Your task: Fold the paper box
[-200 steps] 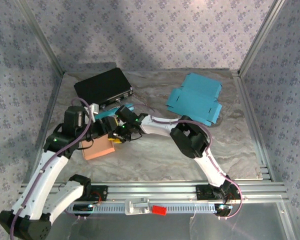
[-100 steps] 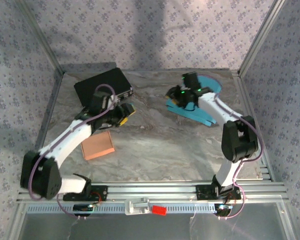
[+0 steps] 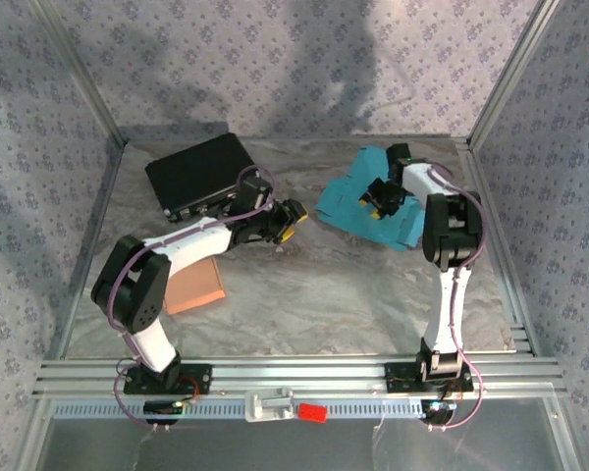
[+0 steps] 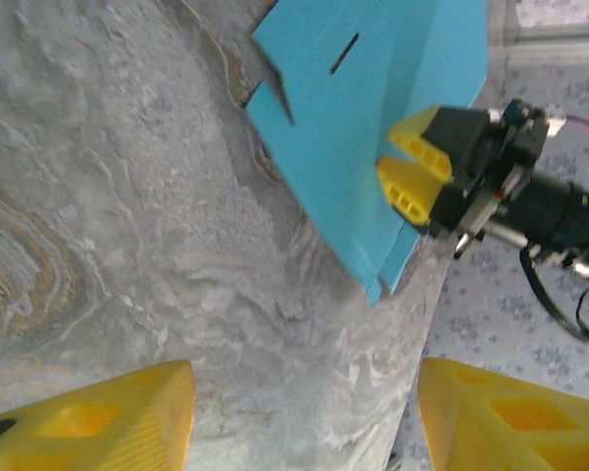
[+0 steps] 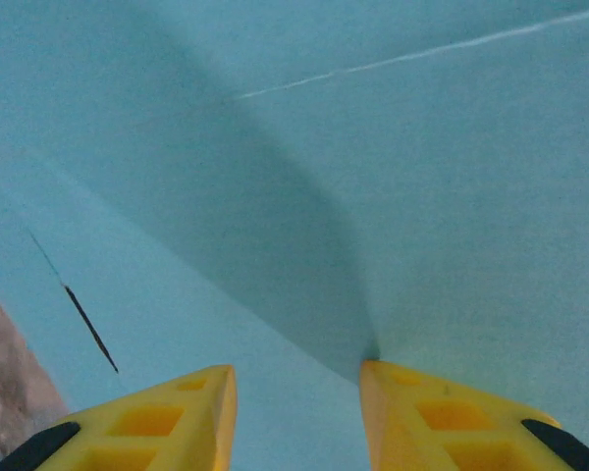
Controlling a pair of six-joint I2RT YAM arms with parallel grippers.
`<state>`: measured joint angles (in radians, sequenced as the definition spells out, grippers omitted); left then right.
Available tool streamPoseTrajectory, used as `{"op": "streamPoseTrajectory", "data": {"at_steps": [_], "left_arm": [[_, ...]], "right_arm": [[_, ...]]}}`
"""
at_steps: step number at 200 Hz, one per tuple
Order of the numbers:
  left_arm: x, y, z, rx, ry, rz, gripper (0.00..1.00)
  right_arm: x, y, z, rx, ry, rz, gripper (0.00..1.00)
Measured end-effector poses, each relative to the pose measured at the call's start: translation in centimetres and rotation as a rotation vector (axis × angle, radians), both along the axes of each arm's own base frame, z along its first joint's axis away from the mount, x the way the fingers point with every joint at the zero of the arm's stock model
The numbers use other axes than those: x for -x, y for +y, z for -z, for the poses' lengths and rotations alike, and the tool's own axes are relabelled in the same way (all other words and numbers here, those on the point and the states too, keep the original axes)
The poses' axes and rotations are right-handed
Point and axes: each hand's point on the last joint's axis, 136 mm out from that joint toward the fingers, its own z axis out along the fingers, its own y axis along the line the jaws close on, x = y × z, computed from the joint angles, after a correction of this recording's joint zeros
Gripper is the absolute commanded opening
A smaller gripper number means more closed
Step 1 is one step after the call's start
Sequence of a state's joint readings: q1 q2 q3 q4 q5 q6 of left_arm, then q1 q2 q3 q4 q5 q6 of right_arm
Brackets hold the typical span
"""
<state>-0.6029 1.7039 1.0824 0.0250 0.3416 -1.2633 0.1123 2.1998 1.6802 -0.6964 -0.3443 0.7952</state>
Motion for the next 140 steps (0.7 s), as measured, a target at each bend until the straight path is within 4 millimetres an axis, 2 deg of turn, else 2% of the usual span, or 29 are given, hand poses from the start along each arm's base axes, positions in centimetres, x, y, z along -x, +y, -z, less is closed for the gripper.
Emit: {"op": "streamPoseTrajectory", "data": {"at_steps": [16,37,49,58,72,99,114,140], "left_arm": [[0.5,1.3,1.1,-0.003,0.024,-0.051,0.63],[2.3,3.7,3.3,-0.036,0.084,-0.104,0.64],[3.4,5.1,4.2,-0.064,0.109,-0.13,0.65],[4.2,6.1,4.5,-0.078,0.12,-0.147,0.65],[5.3,7.6,4.9,-0.085,0.132,-0.177,0.64],[6.0,9.9,5.6,-0.086,0.156,-0.246,0.64],[6.4,10.3,6.1,-0.089,0.174,-0.261,0.64],[6.5,9.8,6.7,-0.073,0.186,-0.266,0.64]], "right_arm": [[2.7,4.1,0.3,-0.027,0.018,-0.083,0.39],[8.0,9.8,0.3,-0.075,0.05,-0.178,0.39],[10.8,12.2,0.3,-0.096,0.076,-0.219,0.38],[12.2,13.2,0.3,-0.102,0.088,-0.237,0.38],[13.2,13.7,0.2,-0.107,0.099,-0.241,0.38],[12.8,13.2,-0.2,-0.123,0.097,-0.214,0.39],[12.5,13.1,-0.5,-0.133,0.091,-0.207,0.39],[12.2,13.2,-1.1,-0.148,0.081,-0.208,0.39]]}}
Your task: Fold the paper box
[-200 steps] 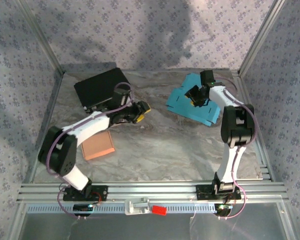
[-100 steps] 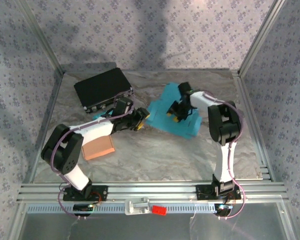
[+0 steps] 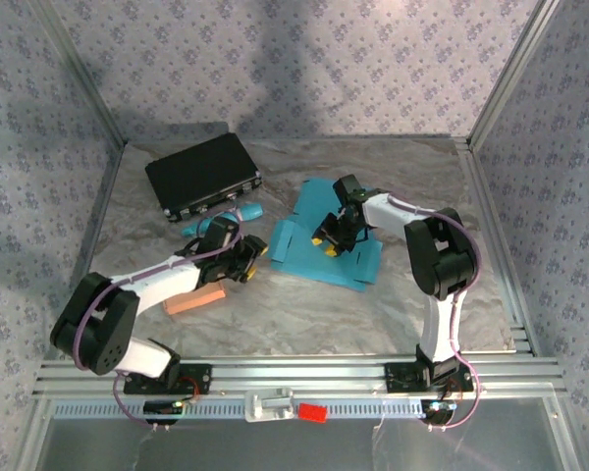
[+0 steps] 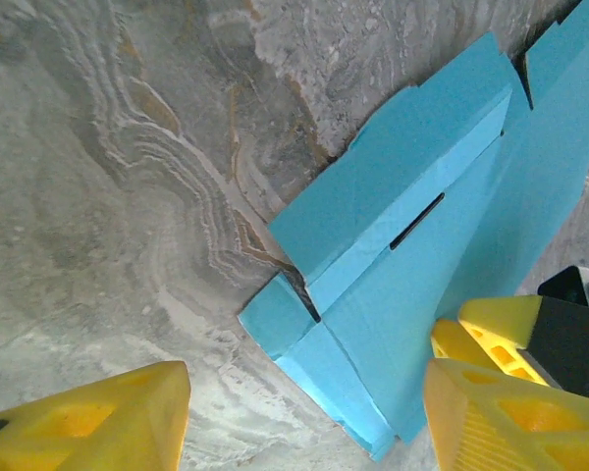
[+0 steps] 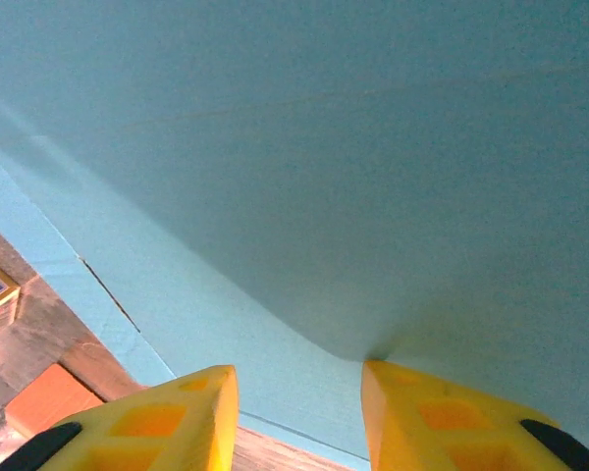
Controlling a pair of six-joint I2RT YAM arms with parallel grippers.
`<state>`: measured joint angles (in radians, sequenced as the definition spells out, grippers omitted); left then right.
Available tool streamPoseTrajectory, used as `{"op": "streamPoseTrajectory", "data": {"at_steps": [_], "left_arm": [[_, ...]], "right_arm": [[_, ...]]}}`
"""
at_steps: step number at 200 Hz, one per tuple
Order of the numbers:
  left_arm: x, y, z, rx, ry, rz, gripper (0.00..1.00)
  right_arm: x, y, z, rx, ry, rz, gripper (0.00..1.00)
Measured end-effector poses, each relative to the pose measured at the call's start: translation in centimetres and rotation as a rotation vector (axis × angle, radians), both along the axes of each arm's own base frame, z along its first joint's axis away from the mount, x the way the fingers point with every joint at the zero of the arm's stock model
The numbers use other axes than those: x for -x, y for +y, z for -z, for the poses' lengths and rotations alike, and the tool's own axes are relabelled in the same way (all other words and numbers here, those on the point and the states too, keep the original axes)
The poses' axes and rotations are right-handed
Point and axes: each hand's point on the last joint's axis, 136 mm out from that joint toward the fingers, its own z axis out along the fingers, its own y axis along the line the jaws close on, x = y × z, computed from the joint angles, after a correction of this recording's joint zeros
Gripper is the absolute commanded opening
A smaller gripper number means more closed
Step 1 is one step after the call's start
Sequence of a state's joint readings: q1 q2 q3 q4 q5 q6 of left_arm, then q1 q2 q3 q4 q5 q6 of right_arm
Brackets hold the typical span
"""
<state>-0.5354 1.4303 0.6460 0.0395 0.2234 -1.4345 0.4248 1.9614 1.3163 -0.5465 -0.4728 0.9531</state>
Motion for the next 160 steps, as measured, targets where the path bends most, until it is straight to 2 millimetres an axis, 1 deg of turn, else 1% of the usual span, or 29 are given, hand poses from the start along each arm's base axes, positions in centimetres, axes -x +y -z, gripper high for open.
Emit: {"op": "streamPoseTrajectory", "data": {"at_steps": [13,28,54,73,87,108,136,149,160], "left_arm": [[-0.4,-0.4,0.5,0.008,-0.001,-0.003,0.63],[-0.9,-0.8,1.5,0.013,0.01,-0.011,0.63],[-1.6,-1.4,2.8,0.027,0.022,-0.027,0.62],[-2.5,-2.0,2.3,0.058,-0.007,-0.037,0.6],[-3.2,-2.4,2.3,0.077,-0.023,-0.044,0.59],[-3.8,-2.8,2.2,0.101,-0.039,-0.053,0.58],[-4.1,-3.3,2.1,0.119,-0.054,-0.054,0.57],[-4.2,-3.5,2.2,0.122,-0.059,-0.05,0.57],[-4.3,-3.6,2.1,0.127,-0.065,-0.049,0.58]], "right_arm": [[-0.2,0.1,-0.3,-0.009,-0.004,0.0,0.39],[-0.3,0.2,-0.6,-0.018,-0.009,0.001,0.39],[-1.0,-0.7,-1.7,-0.028,-0.034,0.022,0.39],[-1.9,-1.8,-2.8,-0.037,-0.06,0.049,0.39],[-2.5,-2.8,-3.3,-0.039,-0.08,0.063,0.39],[-3.4,-4.9,-3.6,-0.028,-0.1,0.09,0.39],[-5.2,-9.4,-3.6,0.008,-0.13,0.148,0.41],[-6.3,-11.5,-3.8,0.022,-0.144,0.176,0.41],[-7.8,-13.1,-4.0,0.032,-0.163,0.199,0.41]]}}
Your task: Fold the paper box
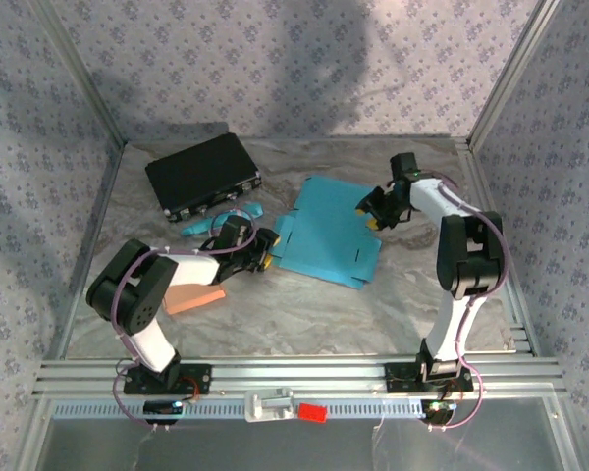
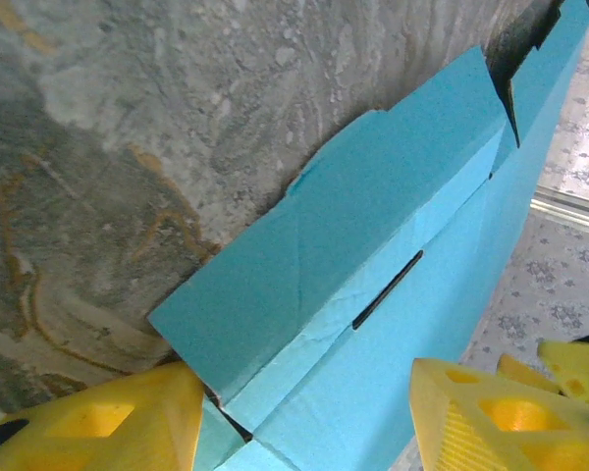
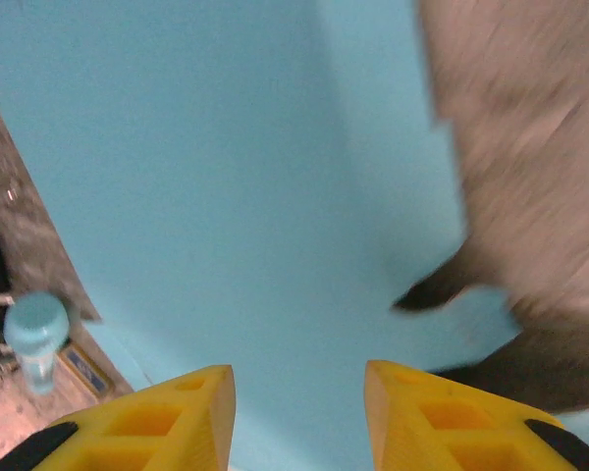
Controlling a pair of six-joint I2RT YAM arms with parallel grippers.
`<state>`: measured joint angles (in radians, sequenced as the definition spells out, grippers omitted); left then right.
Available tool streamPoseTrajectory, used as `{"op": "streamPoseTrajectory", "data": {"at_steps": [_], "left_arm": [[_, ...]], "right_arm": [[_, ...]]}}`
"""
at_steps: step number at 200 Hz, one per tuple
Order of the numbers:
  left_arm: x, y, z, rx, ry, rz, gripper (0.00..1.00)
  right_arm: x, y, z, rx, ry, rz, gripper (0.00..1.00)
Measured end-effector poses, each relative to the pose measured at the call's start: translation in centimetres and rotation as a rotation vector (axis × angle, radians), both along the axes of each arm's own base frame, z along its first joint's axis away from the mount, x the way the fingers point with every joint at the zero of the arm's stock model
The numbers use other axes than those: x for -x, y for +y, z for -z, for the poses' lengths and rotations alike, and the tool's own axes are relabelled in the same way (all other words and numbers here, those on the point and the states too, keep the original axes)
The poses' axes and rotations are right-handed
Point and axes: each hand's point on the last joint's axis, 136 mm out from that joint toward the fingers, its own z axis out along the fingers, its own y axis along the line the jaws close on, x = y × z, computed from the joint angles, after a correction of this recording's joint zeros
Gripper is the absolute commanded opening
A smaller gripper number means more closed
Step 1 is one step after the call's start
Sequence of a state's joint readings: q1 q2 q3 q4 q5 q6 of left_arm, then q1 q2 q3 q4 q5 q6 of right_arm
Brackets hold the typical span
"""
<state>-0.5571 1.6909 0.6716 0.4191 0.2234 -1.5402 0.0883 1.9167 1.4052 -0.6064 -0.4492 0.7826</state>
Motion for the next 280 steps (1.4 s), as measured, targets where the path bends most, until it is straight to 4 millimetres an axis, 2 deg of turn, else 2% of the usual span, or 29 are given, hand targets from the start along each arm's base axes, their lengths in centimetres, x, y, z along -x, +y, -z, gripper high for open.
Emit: {"op": "streamPoseTrajectory", "data": {"at_steps": [19,41,69,84,99,117,133,149,175,196,211,225,239,247,255,268,280], "left_arm": [[0.0,0.0,0.0,0.001,-0.002,0.001,0.57],[-0.2,-0.1,0.0,0.005,-0.01,0.001,0.55],[-0.7,-0.4,0.0,0.019,-0.032,0.0,0.5],[-0.8,-0.5,0.1,0.031,-0.039,-0.006,0.43],[-0.9,-0.5,0.4,0.04,-0.044,-0.01,0.37],[-1.1,-0.6,0.7,0.051,-0.051,-0.014,0.23],[-1.2,-0.7,1.0,0.06,-0.054,-0.019,0.18],[-1.2,-0.7,1.2,0.065,-0.055,-0.021,0.08],[-1.2,-0.6,0.8,0.074,-0.066,-0.028,0.04],[-1.6,-0.6,-0.8,0.096,-0.09,-0.048,0.02],[-1.8,-0.4,-2.3,0.112,-0.106,-0.08,0.0],[-2.0,-0.1,-3.7,0.122,-0.114,-0.124,0.0],[-2.5,-0.1,-5.1,0.133,-0.122,-0.163,0.0],[-2.9,-0.3,-6.1,0.146,-0.129,-0.183,0.0],[-3.3,-0.3,-6.9,0.161,-0.136,-0.206,0.0],[-3.9,-0.6,-7.8,0.19,-0.137,-0.241,0.0],[-4.0,-0.6,-8.1,0.209,-0.128,-0.272,0.0]], "right_arm": [[-2.5,-1.6,0.1,0.007,-0.026,0.018,0.41],[-3.9,-1.6,1.1,0.015,-0.018,-0.001,0.41],[-3.2,-0.8,3.3,0.025,0.043,-0.037,0.4],[-2.7,-0.8,4.0,0.034,0.068,-0.045,0.4],[-2.6,-0.8,4.1,0.037,0.074,-0.051,0.4],[-2.6,-1.0,4.2,0.043,0.073,-0.055,0.4],[-2.6,-1.2,4.2,0.051,0.072,-0.055,0.39],[-2.6,-1.3,4.3,0.056,0.071,-0.055,0.39],[-2.4,-1.5,4.0,0.07,0.068,-0.05,0.39],[-1.3,-1.7,2.4,0.081,0.054,-0.02,0.4],[0.2,-1.6,-0.5,0.087,0.017,0.028,0.41],[2.3,-0.6,-4.4,0.075,-0.052,0.082,0.42],[5.2,1.6,-8.7,0.03,-0.147,0.118,0.43],[7.1,3.7,-10.9,-0.018,-0.212,0.128,0.44],[9.1,5.8,-12.4,-0.07,-0.256,0.125,0.44],[12.2,8.9,-13.1,-0.159,-0.281,0.122,0.44],[13.9,10.8,-12.2,-0.214,-0.266,0.147,0.45]]}}
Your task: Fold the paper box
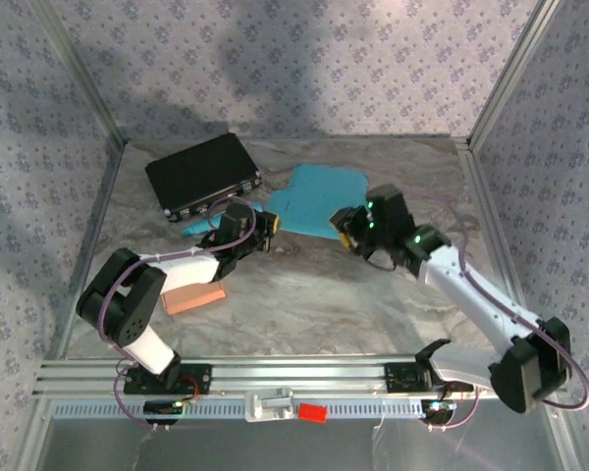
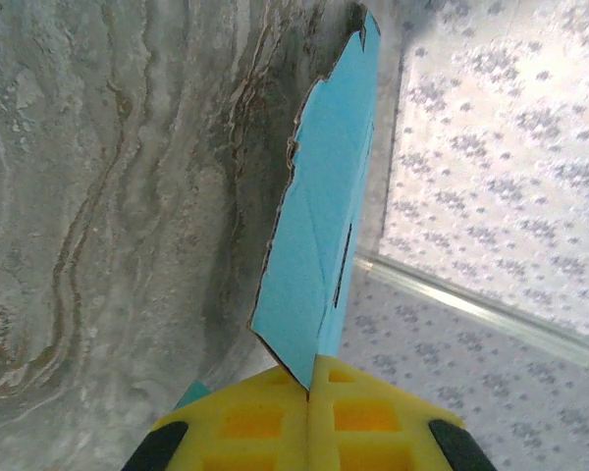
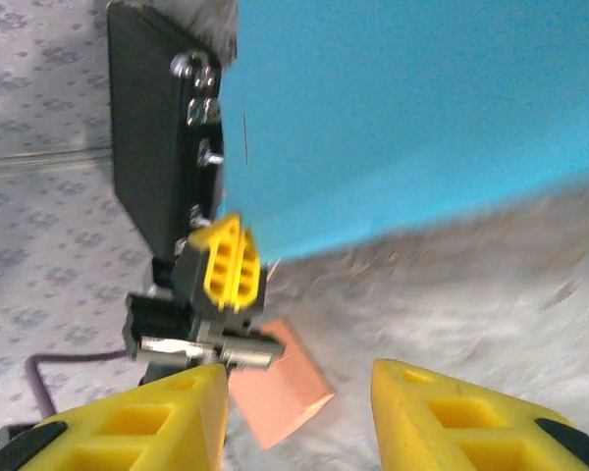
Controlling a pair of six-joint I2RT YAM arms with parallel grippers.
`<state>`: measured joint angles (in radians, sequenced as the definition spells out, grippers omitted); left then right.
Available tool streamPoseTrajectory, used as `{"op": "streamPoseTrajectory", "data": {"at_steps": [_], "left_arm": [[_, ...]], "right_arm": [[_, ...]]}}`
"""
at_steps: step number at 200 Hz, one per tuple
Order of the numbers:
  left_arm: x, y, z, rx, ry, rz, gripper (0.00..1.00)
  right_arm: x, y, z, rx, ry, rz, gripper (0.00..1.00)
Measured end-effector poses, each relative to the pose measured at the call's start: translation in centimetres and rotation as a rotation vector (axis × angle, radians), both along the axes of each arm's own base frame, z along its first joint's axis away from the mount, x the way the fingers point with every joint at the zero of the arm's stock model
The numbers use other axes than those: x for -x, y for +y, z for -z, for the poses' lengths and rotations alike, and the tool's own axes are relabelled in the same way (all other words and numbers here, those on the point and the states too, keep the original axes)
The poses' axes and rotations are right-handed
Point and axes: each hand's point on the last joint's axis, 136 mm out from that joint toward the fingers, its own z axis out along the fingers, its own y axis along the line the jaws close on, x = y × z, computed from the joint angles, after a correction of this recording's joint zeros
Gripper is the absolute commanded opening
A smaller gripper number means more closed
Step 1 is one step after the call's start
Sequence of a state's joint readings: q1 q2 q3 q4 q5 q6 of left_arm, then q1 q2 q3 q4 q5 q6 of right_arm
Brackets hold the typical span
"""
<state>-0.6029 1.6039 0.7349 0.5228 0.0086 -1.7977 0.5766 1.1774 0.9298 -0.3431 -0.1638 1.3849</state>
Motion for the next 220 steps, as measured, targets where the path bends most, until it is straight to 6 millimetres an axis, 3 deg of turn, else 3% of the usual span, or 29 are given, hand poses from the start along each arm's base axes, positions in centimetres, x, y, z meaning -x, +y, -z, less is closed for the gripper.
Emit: {"op": "streamPoseTrajectory", "data": {"at_steps": [34,54,81,142,220], "left_arm": [[0.3,-0.3,0.1,0.04,0.035,-0.056,0.0],[0.5,-0.6,0.0,0.061,0.045,-0.077,0.0],[0.7,-0.8,0.0,0.084,0.059,-0.103,0.0],[0.8,-1.0,-0.1,0.126,0.074,-0.155,0.0],[0.6,-1.0,-0.3,0.145,0.078,-0.176,0.0]], "right_arm": [[-0.5,1.3,5.2,-0.08,0.043,0.157,0.43],[-1.6,1.8,6.7,-0.116,0.019,0.23,0.42],[-3.2,2.8,6.6,-0.196,-0.053,0.289,0.39],[-5.1,2.7,5.6,-0.268,-0.138,0.349,0.31],[-5.4,2.0,6.3,-0.268,-0.136,0.362,0.39]]}}
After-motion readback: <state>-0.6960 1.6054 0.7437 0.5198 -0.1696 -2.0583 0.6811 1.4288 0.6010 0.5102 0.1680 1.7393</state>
